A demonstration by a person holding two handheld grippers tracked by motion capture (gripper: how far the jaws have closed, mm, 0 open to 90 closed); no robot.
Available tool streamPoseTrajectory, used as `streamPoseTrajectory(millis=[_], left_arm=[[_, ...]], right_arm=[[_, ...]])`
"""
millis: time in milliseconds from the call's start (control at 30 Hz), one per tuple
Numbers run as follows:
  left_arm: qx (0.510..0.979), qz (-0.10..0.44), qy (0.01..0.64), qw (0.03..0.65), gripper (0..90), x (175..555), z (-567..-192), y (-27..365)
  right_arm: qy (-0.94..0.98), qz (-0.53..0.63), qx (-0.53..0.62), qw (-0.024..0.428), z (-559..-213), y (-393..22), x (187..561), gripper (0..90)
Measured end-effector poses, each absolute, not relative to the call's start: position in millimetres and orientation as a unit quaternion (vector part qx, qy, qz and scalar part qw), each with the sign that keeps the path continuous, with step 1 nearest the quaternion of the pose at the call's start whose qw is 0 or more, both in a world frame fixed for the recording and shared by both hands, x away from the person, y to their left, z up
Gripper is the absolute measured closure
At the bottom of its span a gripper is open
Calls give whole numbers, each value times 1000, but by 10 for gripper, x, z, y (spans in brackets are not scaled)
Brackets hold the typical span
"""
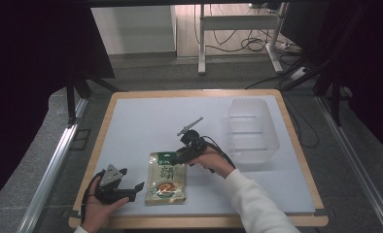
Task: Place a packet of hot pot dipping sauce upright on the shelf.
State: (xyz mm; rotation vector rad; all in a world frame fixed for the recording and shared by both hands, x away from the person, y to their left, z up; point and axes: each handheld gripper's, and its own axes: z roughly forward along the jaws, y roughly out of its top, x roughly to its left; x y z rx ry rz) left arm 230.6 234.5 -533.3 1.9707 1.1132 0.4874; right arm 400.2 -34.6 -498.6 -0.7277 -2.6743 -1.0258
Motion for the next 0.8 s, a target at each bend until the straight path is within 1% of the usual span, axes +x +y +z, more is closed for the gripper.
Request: streamPoseTrajectory(millis=[67,200,267,433,533,667,800], left_arm=[[780,193,440,401,168,2307,-5334,2343],[780,193,440,401,168,2307,-5334,2345],[779,193,440,402,167,2306,-5331,2346],[780,193,440,402,167,2306,-5331,2345],[780,192,440,402,168,2306,-5330,2347],[780,192,439,401,167,2307,-5332,2344],[780,192,439,401,167,2307,-5333,2344]], right_arm=[[-900,-343,-240,119,-5013,-349,4005,370],[-905,-334,-243,106,-5072,-320,3986,366],[-905,-335,-242,98,-5087,-313,3984,381],[-913,-334,-228,46,-5111,-286,3924,491],[-913,-336,-229,26,-5122,-277,3905,564],[-911,-333,-242,18,-5136,-283,3915,621],[-912,-330,-244,5,-5143,-283,3916,709]])
